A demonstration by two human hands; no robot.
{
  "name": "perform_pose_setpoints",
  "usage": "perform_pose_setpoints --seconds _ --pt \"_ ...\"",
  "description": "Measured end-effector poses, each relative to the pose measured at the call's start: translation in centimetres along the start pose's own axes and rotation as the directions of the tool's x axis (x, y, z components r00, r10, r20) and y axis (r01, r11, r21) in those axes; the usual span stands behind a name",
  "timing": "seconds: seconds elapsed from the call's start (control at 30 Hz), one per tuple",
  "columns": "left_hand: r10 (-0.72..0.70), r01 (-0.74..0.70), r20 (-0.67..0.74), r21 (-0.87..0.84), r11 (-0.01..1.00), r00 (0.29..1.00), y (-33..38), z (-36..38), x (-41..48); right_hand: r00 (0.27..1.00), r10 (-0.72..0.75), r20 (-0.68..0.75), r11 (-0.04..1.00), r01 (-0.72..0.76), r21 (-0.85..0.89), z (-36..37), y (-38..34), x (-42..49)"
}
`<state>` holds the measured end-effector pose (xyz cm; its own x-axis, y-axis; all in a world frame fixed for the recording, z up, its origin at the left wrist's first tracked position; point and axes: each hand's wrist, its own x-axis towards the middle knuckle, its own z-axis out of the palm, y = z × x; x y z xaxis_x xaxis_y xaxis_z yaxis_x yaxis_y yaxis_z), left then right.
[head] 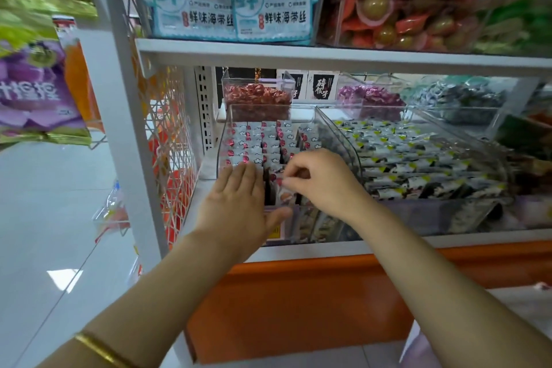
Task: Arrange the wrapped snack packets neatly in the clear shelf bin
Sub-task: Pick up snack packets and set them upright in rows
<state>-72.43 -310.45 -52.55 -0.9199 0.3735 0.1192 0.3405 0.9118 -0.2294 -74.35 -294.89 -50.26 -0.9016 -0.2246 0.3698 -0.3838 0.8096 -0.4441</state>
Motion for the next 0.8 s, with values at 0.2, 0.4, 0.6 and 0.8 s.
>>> perform_pose_setpoints --seconds 0.2,0.4,0.6,0.8 --pt "-0.015 -0.023 -0.135 -0.272 0.962 0.991 -0.2 -0.4 -0.3 0.915 0.143 -0.376 0.914 0.023 0.405 -3.3 0.4 -1.2" --pt "-0.162 -0.15 -0.291 -0.805 0.574 0.943 0.3 -2.2 -0.3 0.834 0.478 -0.275 0.475 0.018 0.88 -4.2 0.8 -3.0" --pt "-0.286 -0.048 -0.006 -0.989 -0.141 0.958 0.4 -2.7 0.6 0.868 0.488 -0.093 0.216 -0.017 0.976 -3.6 1.0 -4.1" --pt "-0.38 0.019 0.094 -0.98 -0.197 0.92 -0.4 -1.9 1.3 0.904 0.427 0.0 0.17 -0.08 0.982 -2.6 1.5 -4.8"
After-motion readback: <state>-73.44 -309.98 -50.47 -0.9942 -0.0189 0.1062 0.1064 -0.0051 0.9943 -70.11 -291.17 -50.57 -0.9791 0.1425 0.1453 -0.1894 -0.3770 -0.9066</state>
